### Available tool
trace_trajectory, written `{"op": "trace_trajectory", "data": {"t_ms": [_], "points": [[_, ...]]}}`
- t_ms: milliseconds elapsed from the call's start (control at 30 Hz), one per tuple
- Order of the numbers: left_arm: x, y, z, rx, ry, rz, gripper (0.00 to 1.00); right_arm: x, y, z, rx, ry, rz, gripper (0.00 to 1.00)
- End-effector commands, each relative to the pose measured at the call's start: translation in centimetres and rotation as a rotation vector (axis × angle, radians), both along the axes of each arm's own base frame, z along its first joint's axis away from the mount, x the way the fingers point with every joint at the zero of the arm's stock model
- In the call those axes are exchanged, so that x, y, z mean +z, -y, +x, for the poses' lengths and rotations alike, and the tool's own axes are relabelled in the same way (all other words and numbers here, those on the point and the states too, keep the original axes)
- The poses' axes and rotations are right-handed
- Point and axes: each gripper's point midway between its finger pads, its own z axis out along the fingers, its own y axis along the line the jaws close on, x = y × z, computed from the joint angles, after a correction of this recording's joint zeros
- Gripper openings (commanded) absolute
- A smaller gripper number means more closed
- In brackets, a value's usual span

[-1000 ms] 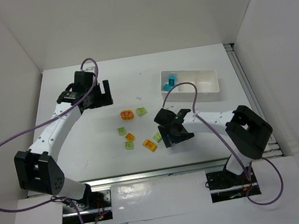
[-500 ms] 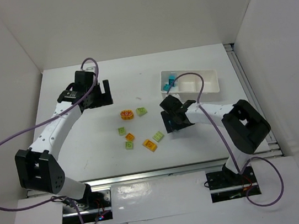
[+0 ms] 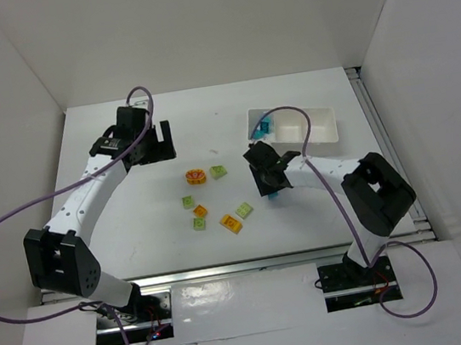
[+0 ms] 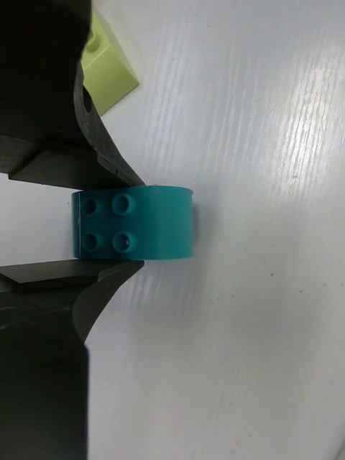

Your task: Sort the legos into containers by color

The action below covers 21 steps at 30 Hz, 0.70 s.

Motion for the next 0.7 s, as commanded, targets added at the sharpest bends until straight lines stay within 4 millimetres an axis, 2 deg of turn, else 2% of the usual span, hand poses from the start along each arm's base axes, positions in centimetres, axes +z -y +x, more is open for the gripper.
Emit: {"op": "trace_trajectory", "data": {"t_ms": [0,167,200,267,300,333,367,400,433,533,567,600,633,667], "points": [[1.2,0.5,0.8,0.011,0.029,-0.021,1.00,3.5,-1.0,2.3,-0.027,0.071,0.035,0.31],[1.2,-0.6,1.3,0.057,0.029,0.031,1.00,10.4,-0.1,5.0,-0.105,0.206,0.073,0.31],[1.2,-0.6,1.3,0.057,0.028,0.031,1.00,12.3,0.3,6.3,-0.141,0.241,0.101,0.31],[1.1,-0.6,1.4,0.057,0.020,0.033,1.00,13.6,1.2,7.8,-0.181,0.272,0.101,0.31],[1.1,-0.4,1.3,0.048,0.017,0.025,1.00,15.1,1.5,9.2,-0.216,0.304,0.127,0.31],[1.1,-0.4,1.3,0.048,0.017,0.025,1.00,15.5,2.1,10.0,-0.242,0.322,0.117,0.31],[1.1,-0.4,1.3,0.048,0.017,0.025,1.00,14.8,2.3,10.9,-0.254,0.308,0.104,0.31],[1.1,-0.4,1.3,0.048,0.017,0.025,1.00,16.0,2.3,12.2,-0.269,0.334,0.121,0.31],[1.1,-0.4,1.3,0.048,0.017,0.025,1.00,16.1,2.7,13.0,-0.294,0.338,0.126,0.31],[0.5,-0.8,1.0,0.061,0.002,0.045,1.00,15.8,1.5,15.3,-0.280,0.356,0.139,0.31],[0.4,-0.9,0.8,0.053,-0.007,0.055,1.00,15.7,1.9,15.9,-0.297,0.360,0.129,0.31],[0.4,-1.1,0.9,0.059,-0.006,0.062,1.00,14.7,1.6,16.7,-0.297,0.351,0.123,0.31],[0.4,-1.1,0.9,0.059,-0.005,0.062,1.00,15.3,1.4,17.5,-0.304,0.371,0.126,0.31],[0.3,-1.2,0.6,0.059,-0.016,0.065,1.00,15.0,1.7,18.1,-0.314,0.368,0.121,0.31]]}}
